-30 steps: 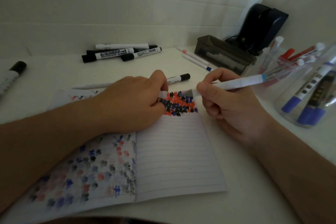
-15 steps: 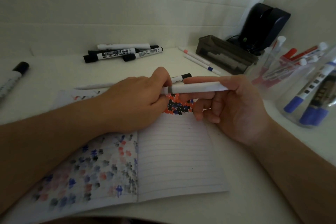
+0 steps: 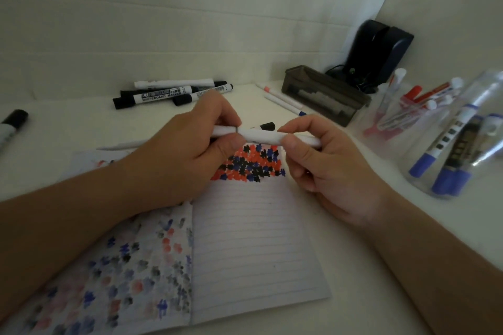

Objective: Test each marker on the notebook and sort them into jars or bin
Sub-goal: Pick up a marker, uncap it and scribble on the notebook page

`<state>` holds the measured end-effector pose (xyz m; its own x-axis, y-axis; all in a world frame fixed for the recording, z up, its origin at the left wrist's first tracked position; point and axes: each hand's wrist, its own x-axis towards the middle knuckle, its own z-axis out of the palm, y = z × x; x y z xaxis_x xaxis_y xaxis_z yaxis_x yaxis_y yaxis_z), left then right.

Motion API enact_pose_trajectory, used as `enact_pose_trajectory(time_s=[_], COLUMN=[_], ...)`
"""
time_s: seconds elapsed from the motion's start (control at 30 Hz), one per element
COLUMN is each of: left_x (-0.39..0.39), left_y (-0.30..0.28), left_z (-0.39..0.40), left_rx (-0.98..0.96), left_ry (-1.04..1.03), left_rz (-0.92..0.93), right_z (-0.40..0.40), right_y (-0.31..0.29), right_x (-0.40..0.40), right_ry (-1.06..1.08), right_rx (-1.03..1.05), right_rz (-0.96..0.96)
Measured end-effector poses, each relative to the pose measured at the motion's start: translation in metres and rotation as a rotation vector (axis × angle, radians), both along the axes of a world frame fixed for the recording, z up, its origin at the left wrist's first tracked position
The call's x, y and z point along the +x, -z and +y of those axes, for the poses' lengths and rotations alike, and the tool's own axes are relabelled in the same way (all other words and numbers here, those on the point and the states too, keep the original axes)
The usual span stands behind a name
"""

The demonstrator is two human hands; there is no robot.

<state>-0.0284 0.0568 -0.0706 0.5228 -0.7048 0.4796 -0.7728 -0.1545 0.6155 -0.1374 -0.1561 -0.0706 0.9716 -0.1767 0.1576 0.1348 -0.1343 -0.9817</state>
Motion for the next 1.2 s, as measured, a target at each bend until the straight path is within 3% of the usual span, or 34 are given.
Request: enact_pose_trajectory(time_s=[0.7,0.97,1.2], left_x=[0.014,0.004,-0.021], left_y=[0.006,0.0,-0.013], left_z=[-0.002,-0.009,-0.017], left_rx=[0.144,0.265,0.396], left_ry=[-0.077,-0.111,-0.216], left_rz=[0.138,0.053,-0.014], right_z=[0.006,0.004,0.015], right_y=[0.008,0.005,-0.008], right_x=[0.005,0.01,-0.016], right_ry=[0.055,0.123,0.235], right_rx=[-0.127,-0.256,-0.241], right_rz=[-0.004,0.069,0.189])
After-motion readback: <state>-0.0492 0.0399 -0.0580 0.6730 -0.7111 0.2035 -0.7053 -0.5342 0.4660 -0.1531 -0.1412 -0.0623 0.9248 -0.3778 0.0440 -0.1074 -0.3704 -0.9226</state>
